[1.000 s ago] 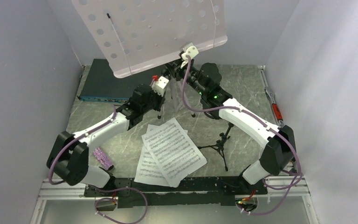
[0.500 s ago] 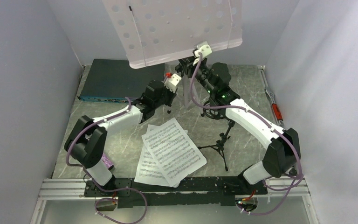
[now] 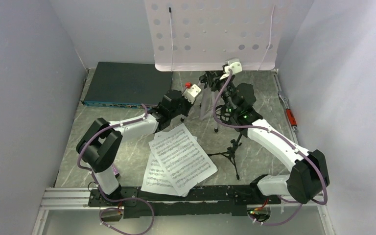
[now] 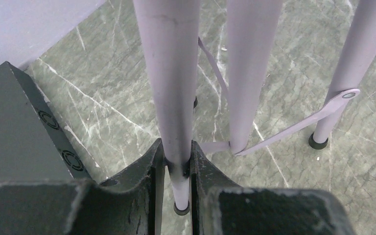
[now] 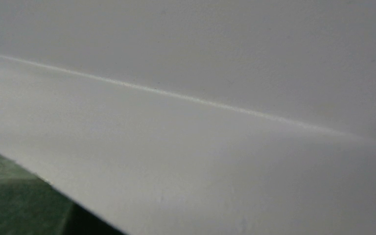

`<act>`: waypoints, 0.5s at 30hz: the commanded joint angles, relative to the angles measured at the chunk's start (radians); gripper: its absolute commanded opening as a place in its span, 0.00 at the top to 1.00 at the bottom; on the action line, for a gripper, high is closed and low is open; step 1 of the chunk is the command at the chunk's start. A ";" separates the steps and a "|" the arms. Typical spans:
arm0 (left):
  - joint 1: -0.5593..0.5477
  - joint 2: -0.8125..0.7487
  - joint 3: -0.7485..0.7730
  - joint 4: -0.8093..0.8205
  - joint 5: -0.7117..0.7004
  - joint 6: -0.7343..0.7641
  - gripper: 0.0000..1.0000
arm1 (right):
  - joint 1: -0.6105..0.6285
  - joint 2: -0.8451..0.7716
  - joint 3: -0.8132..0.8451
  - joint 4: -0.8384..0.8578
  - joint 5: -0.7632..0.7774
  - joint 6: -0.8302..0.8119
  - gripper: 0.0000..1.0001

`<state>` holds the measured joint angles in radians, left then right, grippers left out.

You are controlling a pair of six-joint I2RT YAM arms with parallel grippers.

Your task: Set up the instrument practice props

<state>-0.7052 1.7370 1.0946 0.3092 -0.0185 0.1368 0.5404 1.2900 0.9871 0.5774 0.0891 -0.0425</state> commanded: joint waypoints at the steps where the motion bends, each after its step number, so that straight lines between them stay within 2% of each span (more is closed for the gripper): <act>1: 0.061 0.077 -0.056 -0.202 -0.222 0.069 0.97 | -0.026 -0.196 0.050 0.389 0.053 0.009 0.79; 3: 0.059 0.072 -0.066 -0.187 -0.220 0.069 0.97 | -0.026 -0.202 0.033 0.389 0.054 0.006 0.67; 7: 0.051 0.069 -0.062 -0.194 -0.219 0.075 0.97 | -0.028 -0.208 0.004 0.388 0.064 0.000 0.49; 11: 0.040 0.065 -0.061 -0.197 -0.232 0.087 0.97 | -0.028 -0.201 0.005 0.369 0.074 -0.006 0.38; 15: 0.024 0.059 -0.070 -0.190 -0.265 0.109 0.97 | -0.029 -0.190 0.017 0.348 0.072 -0.011 0.36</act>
<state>-0.6628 1.7458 1.0859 0.3290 -0.1741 0.1074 0.5156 1.1084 0.9405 0.7788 0.1455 -0.0483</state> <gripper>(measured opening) 0.237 0.634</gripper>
